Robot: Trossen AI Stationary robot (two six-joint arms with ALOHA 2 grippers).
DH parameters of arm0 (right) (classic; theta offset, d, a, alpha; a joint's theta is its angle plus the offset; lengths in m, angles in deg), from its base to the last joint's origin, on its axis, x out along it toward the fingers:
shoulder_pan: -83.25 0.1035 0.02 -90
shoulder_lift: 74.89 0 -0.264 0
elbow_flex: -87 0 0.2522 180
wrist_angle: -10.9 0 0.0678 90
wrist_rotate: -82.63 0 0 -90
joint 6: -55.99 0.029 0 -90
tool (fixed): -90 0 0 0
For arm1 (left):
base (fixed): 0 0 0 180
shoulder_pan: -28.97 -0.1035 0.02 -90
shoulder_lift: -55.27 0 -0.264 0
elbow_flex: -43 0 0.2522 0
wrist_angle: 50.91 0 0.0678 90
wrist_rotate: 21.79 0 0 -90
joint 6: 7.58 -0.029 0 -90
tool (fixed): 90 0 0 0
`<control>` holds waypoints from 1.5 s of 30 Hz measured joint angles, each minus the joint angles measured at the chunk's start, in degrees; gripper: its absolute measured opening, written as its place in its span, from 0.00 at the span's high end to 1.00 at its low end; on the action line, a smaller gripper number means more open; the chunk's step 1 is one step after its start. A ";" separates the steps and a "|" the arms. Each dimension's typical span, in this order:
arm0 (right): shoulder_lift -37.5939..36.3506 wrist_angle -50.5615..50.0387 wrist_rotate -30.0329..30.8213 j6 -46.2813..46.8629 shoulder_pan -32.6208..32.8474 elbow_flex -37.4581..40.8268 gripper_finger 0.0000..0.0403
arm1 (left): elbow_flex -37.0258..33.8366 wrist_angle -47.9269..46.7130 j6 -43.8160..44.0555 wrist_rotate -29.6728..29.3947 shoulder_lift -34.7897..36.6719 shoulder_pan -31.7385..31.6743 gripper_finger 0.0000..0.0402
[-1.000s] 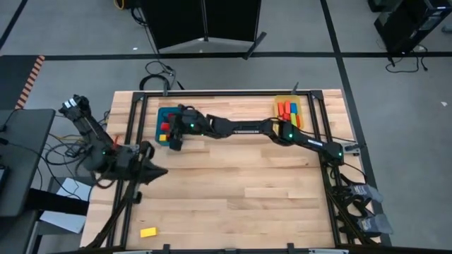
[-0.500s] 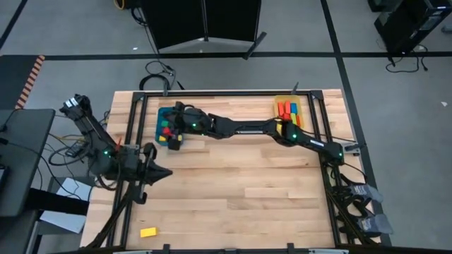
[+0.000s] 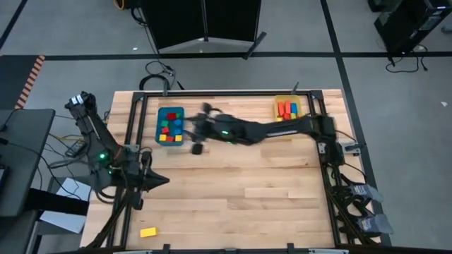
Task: Sort blocks by size
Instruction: Put the large yellow block into the yellow bin
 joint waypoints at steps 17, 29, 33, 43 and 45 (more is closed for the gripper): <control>-29.44 16.06 26.25 8.97 23.46 45.45 0.57 | 8.51 -27.11 33.45 42.60 -23.08 -8.74 0.55; -28.88 16.62 29.77 7.26 27.18 45.56 0.57 | 29.15 -50.29 43.95 54.90 -43.78 -1.93 0.47; -28.88 16.60 29.74 7.15 27.30 45.56 0.57 | 30.19 -50.13 49.28 59.82 -47.75 1.41 0.44; -28.88 17.87 29.72 6.06 27.33 45.56 0.57 | 30.23 -44.24 55.75 59.74 -54.53 5.94 0.24; -28.88 17.88 29.72 6.06 27.33 45.56 0.57 | 30.25 -43.35 55.71 59.35 -56.05 5.95 0.21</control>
